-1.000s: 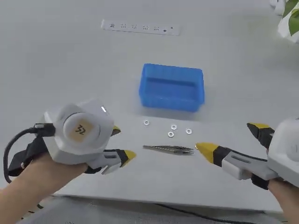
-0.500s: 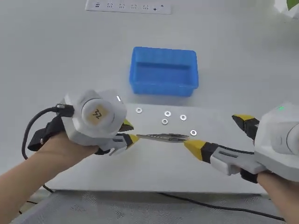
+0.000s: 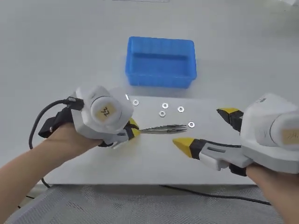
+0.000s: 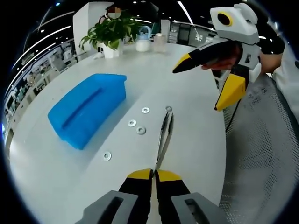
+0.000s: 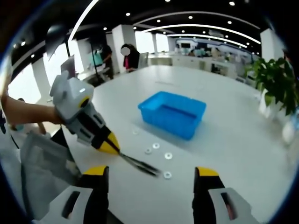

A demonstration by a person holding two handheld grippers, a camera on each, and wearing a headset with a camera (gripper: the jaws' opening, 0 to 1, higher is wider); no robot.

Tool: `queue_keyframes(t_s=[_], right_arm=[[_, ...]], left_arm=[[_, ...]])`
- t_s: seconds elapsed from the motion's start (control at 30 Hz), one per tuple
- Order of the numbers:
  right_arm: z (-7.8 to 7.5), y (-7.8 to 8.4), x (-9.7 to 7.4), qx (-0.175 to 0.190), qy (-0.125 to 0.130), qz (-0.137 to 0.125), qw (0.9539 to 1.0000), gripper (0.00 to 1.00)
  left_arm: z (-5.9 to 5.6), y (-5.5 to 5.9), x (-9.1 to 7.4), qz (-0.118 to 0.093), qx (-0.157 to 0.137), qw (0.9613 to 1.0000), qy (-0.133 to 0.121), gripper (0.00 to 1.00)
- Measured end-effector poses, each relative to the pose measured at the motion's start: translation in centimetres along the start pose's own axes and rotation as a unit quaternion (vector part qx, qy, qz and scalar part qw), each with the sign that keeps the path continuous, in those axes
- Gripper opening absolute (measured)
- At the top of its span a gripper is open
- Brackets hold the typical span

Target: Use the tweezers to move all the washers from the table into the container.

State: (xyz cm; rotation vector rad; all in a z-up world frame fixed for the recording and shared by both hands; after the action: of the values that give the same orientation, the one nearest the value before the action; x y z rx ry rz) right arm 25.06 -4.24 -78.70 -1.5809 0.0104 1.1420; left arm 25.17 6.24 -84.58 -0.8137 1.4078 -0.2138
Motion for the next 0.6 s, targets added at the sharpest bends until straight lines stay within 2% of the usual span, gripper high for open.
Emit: queue_keyframes(t_s=[0.1, 0.2, 0.27, 0.33, 0.43, 0.47, 0.5, 0.57, 0.6], right_arm=[[0.4, -0.2, 0.2, -0.008, -0.009, 0.000, 0.9999, 0.71], [0.9, -0.4, 0.3, -0.018, -0.017, 0.000, 0.9997, 0.70], [1.2, -0.6, 0.5, -0.025, -0.024, -0.001, 0.9994, 0.67], [1.5, -0.8, 0.6, -0.032, -0.032, -0.001, 0.9990, 0.63], [2.1, -1.0, 0.9, -0.048, -0.038, -0.002, 0.9981, 0.61], [2.6, -1.0, 1.1, -0.062, -0.047, -0.001, 0.9970, 0.59], [3.0, -0.8, 1.1, -0.075, -0.060, 0.009, 0.9953, 0.54], [3.0, -0.7, 1.4, -0.107, -0.052, 0.014, 0.9927, 0.48], [3.5, -0.6, 1.6, -0.126, -0.061, 0.020, 0.9900, 0.47]], left_arm=[[-0.4, -0.1, -0.1, 0.002, 0.014, 0.9999, 0.008, 0.00], [-0.5, -0.4, -0.8, 0.003, 0.037, 0.9993, 0.001, 0.00], [-0.3, -1.0, -1.5, -0.004, 0.029, 0.9995, -0.007, 0.00], [-0.6, -1.5, -2.2, -0.007, 0.027, 0.9996, -0.004, 0.00], [-0.7, -2.3, -3.4, -0.013, 0.034, 0.9993, -0.009, 0.00], [-0.7, -2.5, -3.7, -0.015, 0.035, 0.9992, -0.010, 0.00], [-0.8, -2.8, -4.0, -0.018, 0.039, 0.9990, -0.011, 0.00], [-0.9, -3.5, -4.6, -0.022, 0.043, 0.9987, -0.014, 0.00], [-1.0, -3.8, -4.8, -0.025, 0.043, 0.9987, -0.014, 0.00]])
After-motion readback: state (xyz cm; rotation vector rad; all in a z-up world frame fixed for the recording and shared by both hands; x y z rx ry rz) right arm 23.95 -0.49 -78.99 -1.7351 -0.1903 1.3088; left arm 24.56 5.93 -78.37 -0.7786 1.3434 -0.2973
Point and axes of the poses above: the centre of the closed fingertips' face, and the gripper's own axes: x roughly forward along the fingers, z roughly to its left, y roughly out of its underside, the point moved 1 cm from there along -x, roughly backward along the fingers, and after that the axes turned 1 degree about y, right-handed, at the moved point
